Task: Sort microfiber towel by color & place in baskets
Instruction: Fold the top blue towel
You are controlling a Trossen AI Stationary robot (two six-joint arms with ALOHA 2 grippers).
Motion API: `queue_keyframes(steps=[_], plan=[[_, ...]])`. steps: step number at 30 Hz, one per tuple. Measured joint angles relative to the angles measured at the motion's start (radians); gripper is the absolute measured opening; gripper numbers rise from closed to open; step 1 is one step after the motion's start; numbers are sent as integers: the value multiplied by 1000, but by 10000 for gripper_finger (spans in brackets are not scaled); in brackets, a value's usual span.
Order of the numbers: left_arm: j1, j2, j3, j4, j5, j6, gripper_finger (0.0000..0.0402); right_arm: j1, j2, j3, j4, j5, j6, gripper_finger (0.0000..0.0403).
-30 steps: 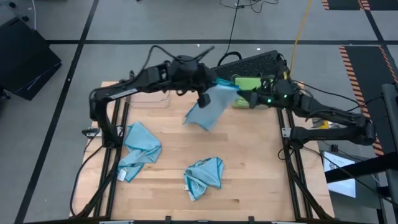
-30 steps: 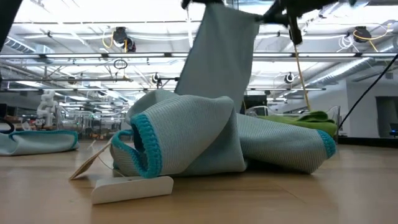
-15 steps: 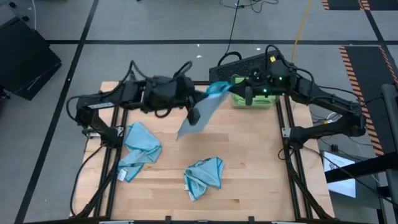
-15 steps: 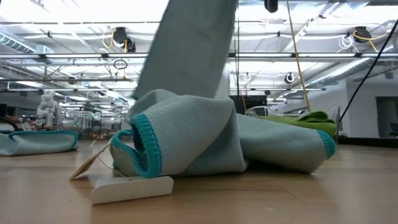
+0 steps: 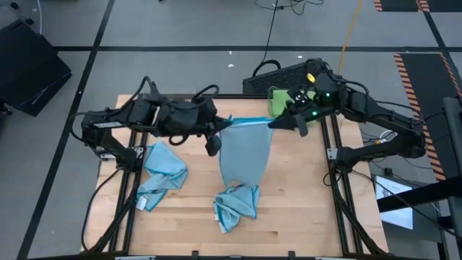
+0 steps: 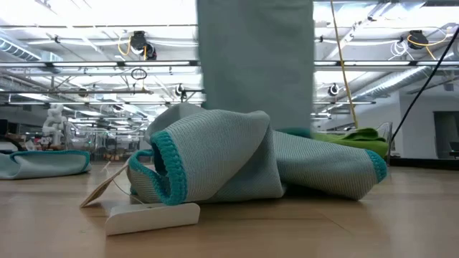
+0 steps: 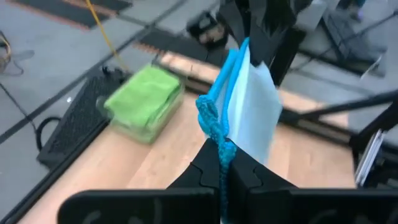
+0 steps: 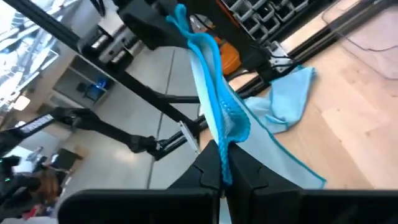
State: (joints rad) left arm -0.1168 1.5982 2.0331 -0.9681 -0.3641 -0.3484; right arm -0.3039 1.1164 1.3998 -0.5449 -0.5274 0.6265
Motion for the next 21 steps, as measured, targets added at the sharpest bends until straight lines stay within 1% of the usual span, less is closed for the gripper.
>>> queue_keyframes(steps=[5, 8, 11, 14, 16, 18, 21], plan=[[68, 17, -20, -49, 106, 32, 1, -5, 61, 0, -9, 59, -7, 0], [82, 18, -27, -56, 201, 22, 1, -4, 76, 0, -4, 43, 19, 0], [70, 18, -27, -47, 342, 23, 1, 4, 77, 0, 6, -54, 30, 0], [48, 18, -27, -31, 436, 10, 1, 8, 76, 0, 27, -216, 53, 0], [36, 18, -27, -11, 453, 4, 1, 11, 76, 0, 69, -332, 84, 0], [36, 18, -27, -9, 454, 0, 1, 14, 78, 0, 111, -410, 111, 0], [54, 19, -27, -18, 452, 39, 1, 10, 89, 0, 137, -438, 107, 0]])
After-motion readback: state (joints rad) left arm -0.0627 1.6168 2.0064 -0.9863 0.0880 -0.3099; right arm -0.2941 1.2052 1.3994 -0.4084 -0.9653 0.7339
